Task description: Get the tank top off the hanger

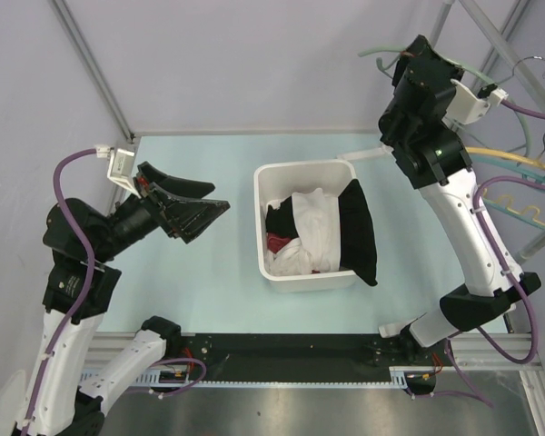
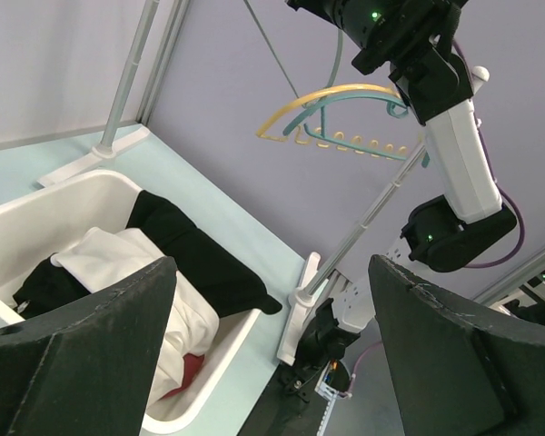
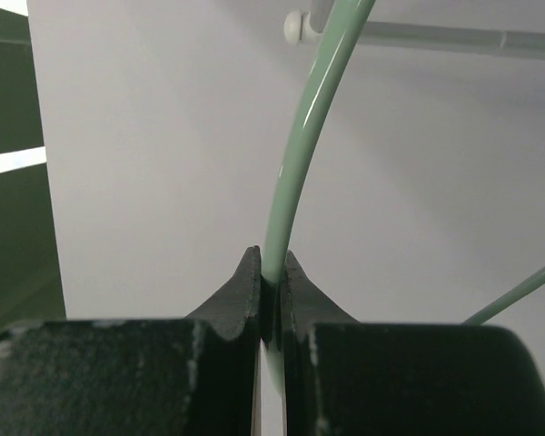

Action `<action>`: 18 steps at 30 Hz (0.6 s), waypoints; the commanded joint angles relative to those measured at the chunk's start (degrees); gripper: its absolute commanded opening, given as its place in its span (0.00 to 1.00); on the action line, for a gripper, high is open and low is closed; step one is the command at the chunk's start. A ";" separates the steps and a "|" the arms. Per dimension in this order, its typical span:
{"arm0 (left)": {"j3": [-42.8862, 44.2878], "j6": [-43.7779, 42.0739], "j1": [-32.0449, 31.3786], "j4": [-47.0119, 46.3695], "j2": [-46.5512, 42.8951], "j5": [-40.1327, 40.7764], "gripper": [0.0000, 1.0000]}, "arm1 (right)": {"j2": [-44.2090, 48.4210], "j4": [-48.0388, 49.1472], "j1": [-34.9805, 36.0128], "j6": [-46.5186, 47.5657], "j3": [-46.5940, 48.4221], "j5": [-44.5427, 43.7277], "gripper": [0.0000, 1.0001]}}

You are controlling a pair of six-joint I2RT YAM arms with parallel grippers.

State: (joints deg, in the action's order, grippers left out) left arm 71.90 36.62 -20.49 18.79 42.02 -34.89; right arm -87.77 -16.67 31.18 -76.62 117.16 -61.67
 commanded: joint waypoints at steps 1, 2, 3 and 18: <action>0.61 0.73 0.28 -0.24 0.34 -1.58 0.92 | 1.45 -2.67 -2.08 -4.50 2.19 -3.99 0.00; 0.70 0.82 0.28 -0.33 0.52 -1.67 0.91 | 1.63 -2.93 -2.35 -5.03 2.02 -3.72 0.00; 0.79 0.91 0.19 -0.33 0.61 -1.75 0.91 | 1.72 -4.33 -3.31 -6.95 1.93 -3.20 0.00; 0.26 1.87 0.10 -0.59 0.43 -1.84 0.91 | 5.32 -8.92 -7.45 -16.81 -3.78 1.02 0.01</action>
State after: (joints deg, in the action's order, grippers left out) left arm 71.90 37.52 -20.49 18.83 42.59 -35.42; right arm -85.86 -25.87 25.10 -86.76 115.04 -59.05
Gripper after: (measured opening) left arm 0.915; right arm 0.068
